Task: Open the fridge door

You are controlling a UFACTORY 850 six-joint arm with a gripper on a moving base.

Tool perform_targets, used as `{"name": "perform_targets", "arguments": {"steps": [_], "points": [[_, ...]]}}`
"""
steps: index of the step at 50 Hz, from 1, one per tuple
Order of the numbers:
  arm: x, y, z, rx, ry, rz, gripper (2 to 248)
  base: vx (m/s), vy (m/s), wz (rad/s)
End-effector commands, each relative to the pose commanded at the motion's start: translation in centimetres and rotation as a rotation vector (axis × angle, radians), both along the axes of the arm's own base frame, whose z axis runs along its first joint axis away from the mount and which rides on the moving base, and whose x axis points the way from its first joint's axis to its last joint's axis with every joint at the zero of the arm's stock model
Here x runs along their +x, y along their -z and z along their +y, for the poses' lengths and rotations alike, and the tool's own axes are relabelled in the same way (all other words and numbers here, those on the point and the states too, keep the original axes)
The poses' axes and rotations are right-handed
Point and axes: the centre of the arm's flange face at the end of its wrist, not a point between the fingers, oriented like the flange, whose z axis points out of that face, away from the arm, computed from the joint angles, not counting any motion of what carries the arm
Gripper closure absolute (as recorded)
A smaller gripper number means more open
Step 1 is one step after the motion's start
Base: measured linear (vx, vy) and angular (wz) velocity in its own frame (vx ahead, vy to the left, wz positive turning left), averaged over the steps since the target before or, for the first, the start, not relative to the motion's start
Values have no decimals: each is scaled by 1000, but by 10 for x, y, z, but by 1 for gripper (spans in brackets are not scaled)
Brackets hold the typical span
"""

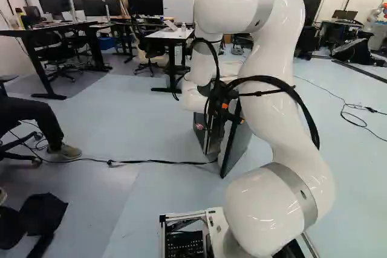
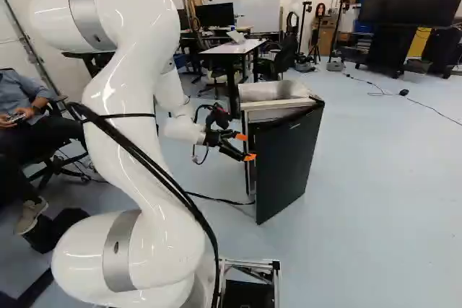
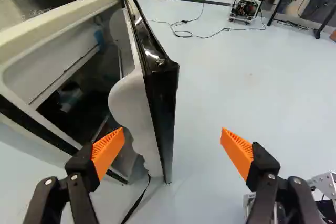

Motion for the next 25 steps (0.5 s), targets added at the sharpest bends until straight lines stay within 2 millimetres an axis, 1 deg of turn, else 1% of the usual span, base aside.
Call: {"name": "perform_targets", "arguments": {"steps": [25], "points": [[-5, -2, -6, -29, 82, -4, 3, 0, 0, 0]]}}
